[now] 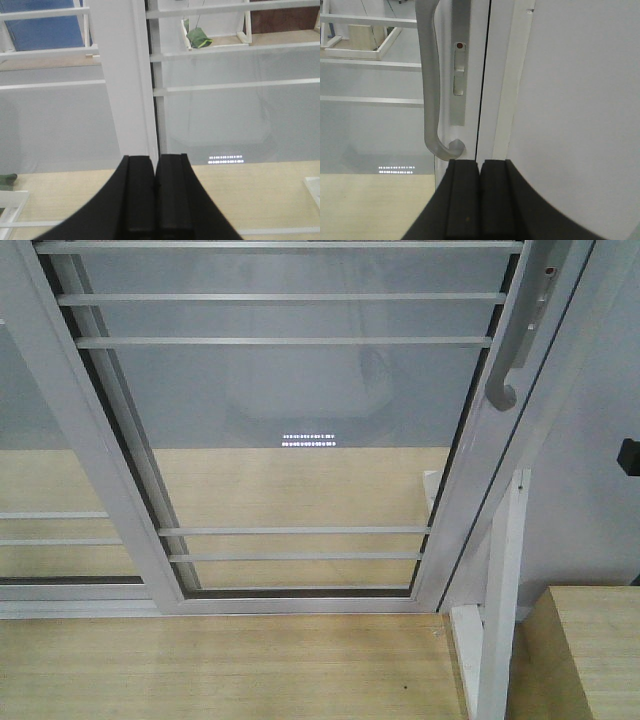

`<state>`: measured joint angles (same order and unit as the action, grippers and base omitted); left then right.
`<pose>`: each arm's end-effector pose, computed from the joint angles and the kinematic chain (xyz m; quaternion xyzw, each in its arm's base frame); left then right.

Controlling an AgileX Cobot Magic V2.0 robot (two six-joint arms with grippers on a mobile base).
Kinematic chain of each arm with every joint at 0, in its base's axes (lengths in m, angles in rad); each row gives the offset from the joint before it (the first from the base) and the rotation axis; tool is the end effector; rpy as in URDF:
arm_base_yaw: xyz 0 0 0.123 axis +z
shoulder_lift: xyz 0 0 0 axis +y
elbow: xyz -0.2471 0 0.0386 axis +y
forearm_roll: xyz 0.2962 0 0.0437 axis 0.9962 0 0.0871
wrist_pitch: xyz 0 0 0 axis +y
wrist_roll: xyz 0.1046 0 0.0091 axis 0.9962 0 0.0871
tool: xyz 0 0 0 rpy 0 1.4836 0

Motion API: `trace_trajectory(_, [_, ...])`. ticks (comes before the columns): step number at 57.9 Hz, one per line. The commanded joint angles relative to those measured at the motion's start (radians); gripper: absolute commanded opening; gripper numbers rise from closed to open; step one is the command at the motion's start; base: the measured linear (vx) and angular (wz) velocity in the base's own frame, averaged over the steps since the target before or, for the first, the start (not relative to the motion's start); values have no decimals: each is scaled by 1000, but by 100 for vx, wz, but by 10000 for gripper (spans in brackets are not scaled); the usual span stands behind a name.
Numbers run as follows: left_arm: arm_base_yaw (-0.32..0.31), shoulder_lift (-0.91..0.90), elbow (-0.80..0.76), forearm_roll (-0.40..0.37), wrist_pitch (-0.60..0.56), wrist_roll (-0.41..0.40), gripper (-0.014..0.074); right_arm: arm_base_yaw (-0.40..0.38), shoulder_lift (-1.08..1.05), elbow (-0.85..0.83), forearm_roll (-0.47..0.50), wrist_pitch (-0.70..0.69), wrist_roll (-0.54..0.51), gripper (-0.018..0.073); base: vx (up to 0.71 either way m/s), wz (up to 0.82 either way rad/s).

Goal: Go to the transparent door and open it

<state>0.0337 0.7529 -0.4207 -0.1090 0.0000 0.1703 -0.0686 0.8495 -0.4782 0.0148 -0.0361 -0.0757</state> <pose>0.2421 0.0082 0.2393 0.0109 0.7881 0.0292 0.6147 0.2588 -0.0178 0.2415 0.0032 0.7891 -0.0400 0.6129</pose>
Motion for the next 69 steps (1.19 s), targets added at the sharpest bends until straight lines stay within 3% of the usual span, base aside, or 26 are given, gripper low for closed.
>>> trace_trajectory(1, [-6, 2, -35, -1, -80, -2, 47, -4, 16, -35, -1, -110, -10, 70, 0, 0])
trace_trajectory(25, [-6, 57, -29, -1, -80, -3, 382, -4, 24, -35, 1, -108, -8, 433, 0, 0])
trace_trajectory(41, [-6, 76, -29, -1, -94, -3, 408, 1, 182, -37, -15, -240, 34, 442, 0, 0])
trace_trajectory(48, [-6, 102, -29, -1, -117, -1, 408, 75, 317, -52, -42, -371, 38, 442, 0, 0])
trace_trajectory(55, [-6, 152, -29, -1, -226, -1, 408, 146, 455, -110, -129, -485, 3, 442, 0, 0])
trace_trajectory(61, [-6, 205, -36, 10, -342, -1, 408, 159, 561, -198, -97, -507, 1, 442, 0, 0])
trace_trajectory(69, [-6, 237, -62, 50, -362, -2, 408, 159, 673, -329, 2, -508, -71, 442, 0, 0])
